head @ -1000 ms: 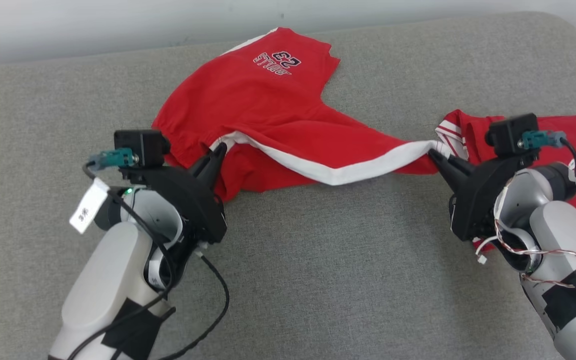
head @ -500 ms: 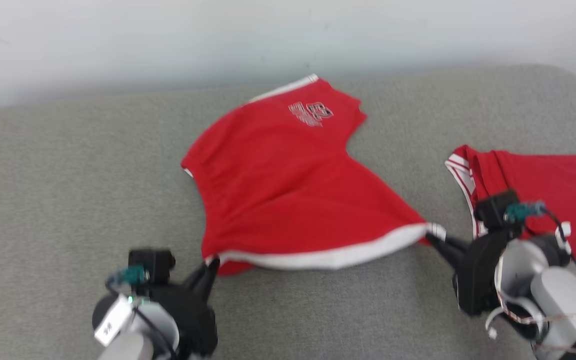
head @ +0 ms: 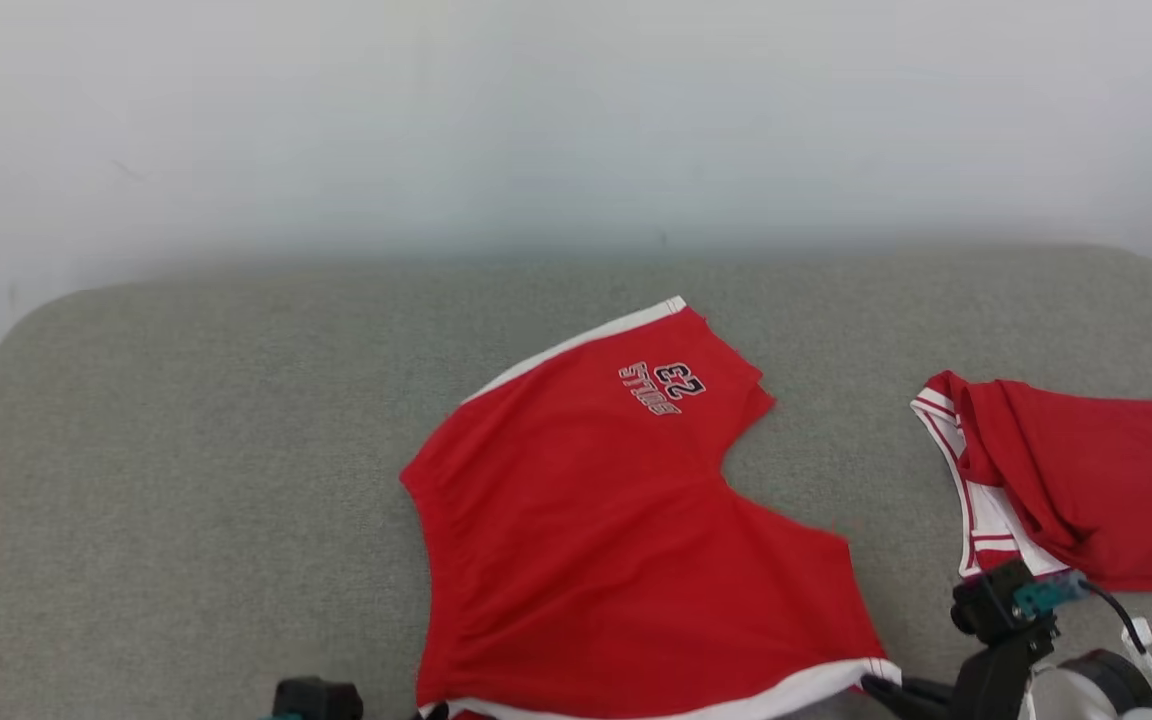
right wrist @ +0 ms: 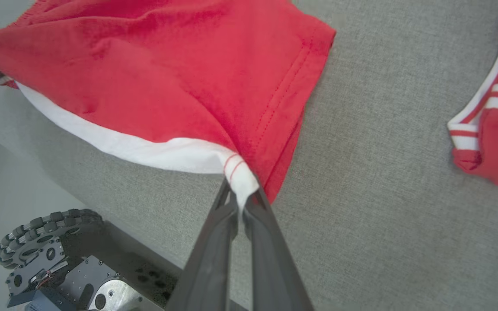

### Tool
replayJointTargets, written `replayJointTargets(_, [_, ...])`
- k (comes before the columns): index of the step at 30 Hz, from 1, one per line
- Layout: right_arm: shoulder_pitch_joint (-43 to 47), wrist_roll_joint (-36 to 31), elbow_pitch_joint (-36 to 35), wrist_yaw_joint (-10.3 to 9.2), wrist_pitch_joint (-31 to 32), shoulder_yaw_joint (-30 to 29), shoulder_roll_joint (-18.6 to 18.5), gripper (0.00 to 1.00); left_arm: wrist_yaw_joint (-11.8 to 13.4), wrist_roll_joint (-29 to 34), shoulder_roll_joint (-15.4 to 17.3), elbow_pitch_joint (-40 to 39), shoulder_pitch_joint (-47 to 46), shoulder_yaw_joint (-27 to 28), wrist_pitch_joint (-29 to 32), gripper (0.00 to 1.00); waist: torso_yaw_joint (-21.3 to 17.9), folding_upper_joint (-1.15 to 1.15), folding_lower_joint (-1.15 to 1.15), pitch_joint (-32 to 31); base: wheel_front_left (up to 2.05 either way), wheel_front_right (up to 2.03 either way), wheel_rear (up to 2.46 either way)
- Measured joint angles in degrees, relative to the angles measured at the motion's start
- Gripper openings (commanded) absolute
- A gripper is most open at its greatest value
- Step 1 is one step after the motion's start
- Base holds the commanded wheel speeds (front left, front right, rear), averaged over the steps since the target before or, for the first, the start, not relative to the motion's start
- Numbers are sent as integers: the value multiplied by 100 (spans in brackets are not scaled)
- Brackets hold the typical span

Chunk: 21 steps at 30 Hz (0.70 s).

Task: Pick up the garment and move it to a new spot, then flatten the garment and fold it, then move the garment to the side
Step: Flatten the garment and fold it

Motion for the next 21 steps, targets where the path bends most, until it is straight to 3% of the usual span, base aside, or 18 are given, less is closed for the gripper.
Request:
replayJointTargets(8, [843, 305, -1035, -20, 244, -175, -416, 0, 37, 123, 187, -563, 533, -145, 102, 0, 183, 0, 1, -157, 0, 0, 0])
replayJointTargets(14, [1428, 549, -1707, -269, 321, -444, -691, 0, 152, 154, 390, -959, 811, -140, 219, 0, 272, 0, 1, -148, 0, 0, 0])
replayJointTargets(21, [1246, 649, -2250, -481, 382, -899, -942, 0, 252, 91, 475, -1474, 946, -15, 392, 0, 331, 0, 1, -75, 0, 0, 0])
